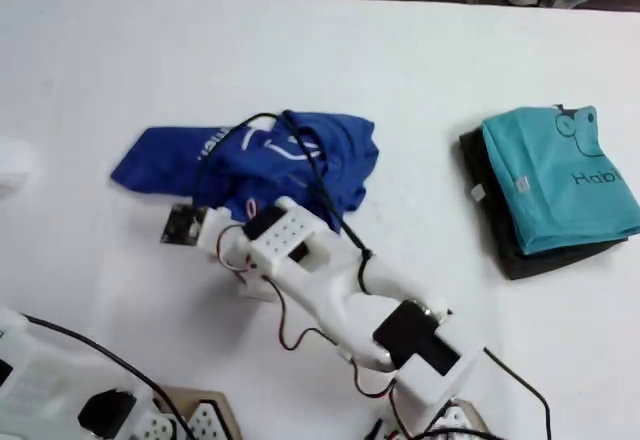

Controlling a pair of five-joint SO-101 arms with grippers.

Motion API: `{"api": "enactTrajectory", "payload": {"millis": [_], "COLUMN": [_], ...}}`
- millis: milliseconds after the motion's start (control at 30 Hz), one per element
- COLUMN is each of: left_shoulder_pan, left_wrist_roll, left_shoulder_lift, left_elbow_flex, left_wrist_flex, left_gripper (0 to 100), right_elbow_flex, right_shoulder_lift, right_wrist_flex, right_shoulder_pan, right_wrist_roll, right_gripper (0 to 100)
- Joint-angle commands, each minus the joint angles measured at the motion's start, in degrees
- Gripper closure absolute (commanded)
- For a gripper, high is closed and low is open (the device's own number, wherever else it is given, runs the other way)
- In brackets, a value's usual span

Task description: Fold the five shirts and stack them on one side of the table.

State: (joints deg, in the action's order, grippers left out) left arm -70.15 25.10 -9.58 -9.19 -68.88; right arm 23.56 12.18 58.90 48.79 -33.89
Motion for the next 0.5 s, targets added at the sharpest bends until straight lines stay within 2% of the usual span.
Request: {"api": "enactTrajectory", "payload": {"millis": [0,200,467], "left_shoulder_pan": [-0.18,-0.18,0.00], "left_wrist_roll": [0.18,0.18,0.18], "left_shoulder_lift": [0.53,0.53,0.53], "left_elbow_flex": [0.40,0.57,0.75], "left_wrist_flex": [-0.09,-0.09,0.00], "left_gripper": [74,74,74], "right_elbow_flex": [-1.67,-2.81,-2.73], "right_shoulder_lift": [-0.31,-2.86,-6.81], "right_wrist_flex": [0.04,5.32,5.32], "right_shoulder_pan": [-1.36,-1.19,-2.86], "right_wrist_roll": [-0.18,-0.18,-2.99], "right_gripper": [77.2,77.0,77.2]}}
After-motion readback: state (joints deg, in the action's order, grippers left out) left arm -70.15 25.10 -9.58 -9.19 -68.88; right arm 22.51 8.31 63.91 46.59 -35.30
